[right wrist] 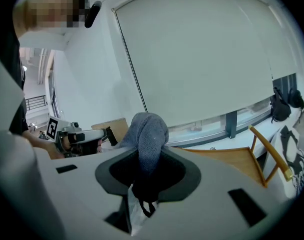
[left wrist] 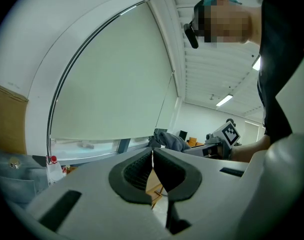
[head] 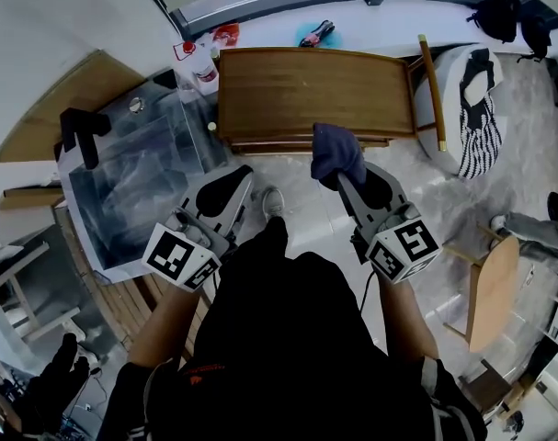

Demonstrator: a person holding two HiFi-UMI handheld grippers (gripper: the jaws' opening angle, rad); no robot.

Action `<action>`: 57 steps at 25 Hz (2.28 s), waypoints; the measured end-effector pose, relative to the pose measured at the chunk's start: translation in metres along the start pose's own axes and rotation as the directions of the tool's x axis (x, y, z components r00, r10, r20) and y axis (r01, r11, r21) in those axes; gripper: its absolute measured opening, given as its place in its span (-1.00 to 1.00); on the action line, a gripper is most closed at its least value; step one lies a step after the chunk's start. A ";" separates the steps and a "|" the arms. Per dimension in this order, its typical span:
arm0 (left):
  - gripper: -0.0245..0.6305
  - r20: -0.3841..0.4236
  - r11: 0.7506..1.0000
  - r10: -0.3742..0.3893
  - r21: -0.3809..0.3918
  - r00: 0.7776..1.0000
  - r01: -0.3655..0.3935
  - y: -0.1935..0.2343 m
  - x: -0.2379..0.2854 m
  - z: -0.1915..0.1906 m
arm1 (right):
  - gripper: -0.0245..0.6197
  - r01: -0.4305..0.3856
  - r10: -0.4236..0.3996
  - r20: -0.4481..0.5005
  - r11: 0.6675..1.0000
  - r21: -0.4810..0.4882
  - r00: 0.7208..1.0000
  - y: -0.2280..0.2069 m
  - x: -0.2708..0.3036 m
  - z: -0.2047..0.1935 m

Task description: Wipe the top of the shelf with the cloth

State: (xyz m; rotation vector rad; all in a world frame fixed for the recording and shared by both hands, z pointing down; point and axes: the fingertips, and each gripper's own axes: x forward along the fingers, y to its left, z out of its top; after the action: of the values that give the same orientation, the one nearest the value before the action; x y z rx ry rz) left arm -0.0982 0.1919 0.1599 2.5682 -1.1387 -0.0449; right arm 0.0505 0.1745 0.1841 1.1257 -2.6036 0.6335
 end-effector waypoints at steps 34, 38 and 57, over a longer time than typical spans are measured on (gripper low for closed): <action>-0.85 0.009 0.970 0.242 -0.027 0.970 -0.242 0.041 0.093 0.009 | -0.63 -0.221 0.215 -0.086 0.972 -0.078 0.973 -0.101 0.087 0.050; -0.85 -0.010 0.953 0.297 -0.056 0.955 -0.297 0.048 0.110 0.008 | -0.63 -0.263 0.253 -0.114 0.961 -0.089 0.961 -0.122 0.108 0.057; -0.85 -0.042 0.882 0.453 -0.126 0.891 -0.454 0.115 0.147 -0.032 | -0.63 -0.411 0.371 -0.254 0.903 -0.126 0.893 -0.158 0.247 0.030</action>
State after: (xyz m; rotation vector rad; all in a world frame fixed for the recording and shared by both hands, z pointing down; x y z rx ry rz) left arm -0.0748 0.0224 0.2411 2.1239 -1.6447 0.0053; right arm -0.0018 -0.0923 0.2971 0.4420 -2.6374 0.5521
